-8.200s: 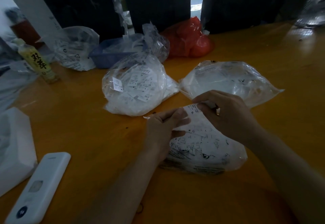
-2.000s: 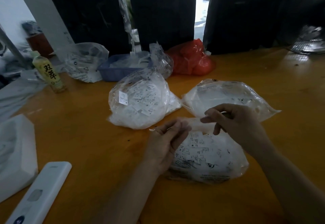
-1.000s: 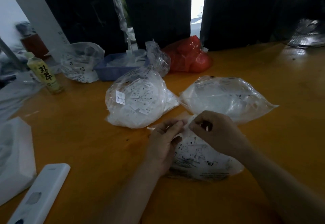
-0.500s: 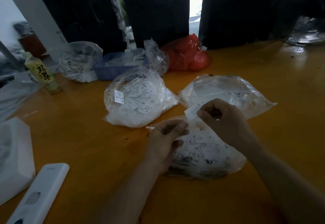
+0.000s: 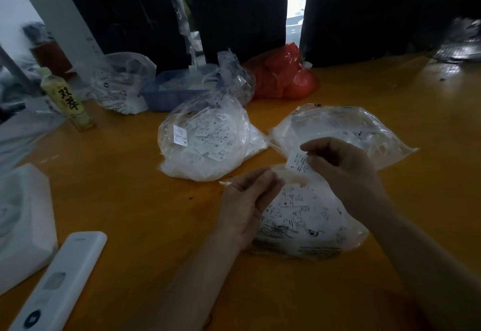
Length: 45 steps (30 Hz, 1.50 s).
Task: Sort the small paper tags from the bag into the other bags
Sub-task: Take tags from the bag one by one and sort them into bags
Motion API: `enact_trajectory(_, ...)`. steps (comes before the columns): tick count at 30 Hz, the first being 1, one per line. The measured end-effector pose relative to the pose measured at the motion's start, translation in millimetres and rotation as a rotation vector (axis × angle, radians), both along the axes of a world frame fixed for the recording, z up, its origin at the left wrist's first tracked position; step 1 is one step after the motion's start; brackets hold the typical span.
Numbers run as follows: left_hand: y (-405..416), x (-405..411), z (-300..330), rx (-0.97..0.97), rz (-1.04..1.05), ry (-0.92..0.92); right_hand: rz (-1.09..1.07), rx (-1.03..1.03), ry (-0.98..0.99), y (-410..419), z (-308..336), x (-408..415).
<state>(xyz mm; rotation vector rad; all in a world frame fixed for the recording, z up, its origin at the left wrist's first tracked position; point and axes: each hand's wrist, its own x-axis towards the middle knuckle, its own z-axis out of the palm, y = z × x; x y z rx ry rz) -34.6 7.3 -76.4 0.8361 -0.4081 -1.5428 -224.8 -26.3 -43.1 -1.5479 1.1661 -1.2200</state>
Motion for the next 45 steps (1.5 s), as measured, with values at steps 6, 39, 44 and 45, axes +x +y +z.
enact_trajectory(6, 0.1, 0.4, 3.5, -0.007, 0.003, 0.018, -0.018, -0.098, 0.106, 1.8, 2.6, -0.9)
enact_trajectory(39, 5.4, -3.3, -0.9, -0.098, -0.040, -0.294, 0.048, -0.203, 0.261, 2.8, -6.5, 10.4)
enact_trajectory(44, 3.3, -0.6, 1.2, -0.057, -0.003, -0.199, 0.000, -0.090, 0.242, -1.6, -10.8, 6.9)
enact_trajectory(45, 3.2, -0.7, 0.5, -0.048, -0.001, -0.196, 0.021, -0.090, 0.243, -0.1, -11.8, 8.1)
